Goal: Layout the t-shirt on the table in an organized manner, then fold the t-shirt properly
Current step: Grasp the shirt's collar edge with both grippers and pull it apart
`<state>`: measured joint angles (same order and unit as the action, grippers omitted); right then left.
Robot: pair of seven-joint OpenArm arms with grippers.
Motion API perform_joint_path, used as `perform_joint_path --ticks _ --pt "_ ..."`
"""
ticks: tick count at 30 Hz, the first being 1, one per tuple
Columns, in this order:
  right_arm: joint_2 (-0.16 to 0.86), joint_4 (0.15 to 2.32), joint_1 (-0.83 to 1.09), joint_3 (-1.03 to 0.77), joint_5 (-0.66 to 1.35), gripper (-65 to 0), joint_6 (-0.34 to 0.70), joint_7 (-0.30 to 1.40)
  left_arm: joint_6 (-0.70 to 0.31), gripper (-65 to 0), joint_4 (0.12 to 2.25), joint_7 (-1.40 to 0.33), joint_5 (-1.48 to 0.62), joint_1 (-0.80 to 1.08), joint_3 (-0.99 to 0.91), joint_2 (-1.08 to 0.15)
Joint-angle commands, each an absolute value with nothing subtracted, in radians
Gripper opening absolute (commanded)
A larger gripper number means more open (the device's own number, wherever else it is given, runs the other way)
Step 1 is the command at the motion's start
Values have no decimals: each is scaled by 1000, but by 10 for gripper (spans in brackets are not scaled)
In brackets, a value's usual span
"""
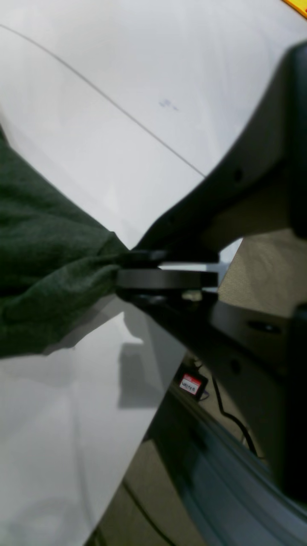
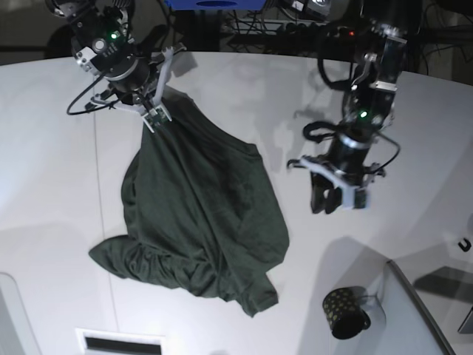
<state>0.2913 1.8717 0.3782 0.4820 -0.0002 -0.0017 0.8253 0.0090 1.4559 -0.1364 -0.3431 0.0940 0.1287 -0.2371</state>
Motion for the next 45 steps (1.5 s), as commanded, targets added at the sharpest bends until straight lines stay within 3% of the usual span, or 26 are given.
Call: perform_joint_path --ticks 1,2,5,10,13,20,24,28,37,41,45 --pt "291 1871 374 479 -4 -650 -7 811 10 -583 1425 -114 -344 51 140 -229" --pt "288 1862 367 479 -2 -647 -7 811 10 -634 1379 -114 -344 19 147 -219" --pt "288 1859 366 479 1 -609 -7 811 10 -650 1270 -111 -344 -51 154 -194" --pt "286 1876 361 479 1 -389 -7 809 10 -650 1121 -110 -343 -133 159 -174" --pt "286 1888 337 476 1 -299 -10 808 10 -650 1079 -110 -320 -139 159 -174" --pt "168 1883 306 151 2 -293 1 702 10 -650 1109 -108 -110 -50 125 -177" --pt "157 1880 275 116 2 -293 108 707 10 -650 1218 -111 -108 -27 59 -166" --pt "130 1867 275 117 -1 -294 124 707 10 -650 1241 -114 -107 -97 136 -127" --pt "130 1785 285 111 -1 -294 124 700 10 -650 854 -114 -105 -318 234 8" --pt "131 1779 289 110 -2 -294 124 700 10 -650 783 -124 -102 -332 265 7" --pt "116 1779 289 33 1 -294 124 699 10 -650 786 -286 -101 -309 257 -44"
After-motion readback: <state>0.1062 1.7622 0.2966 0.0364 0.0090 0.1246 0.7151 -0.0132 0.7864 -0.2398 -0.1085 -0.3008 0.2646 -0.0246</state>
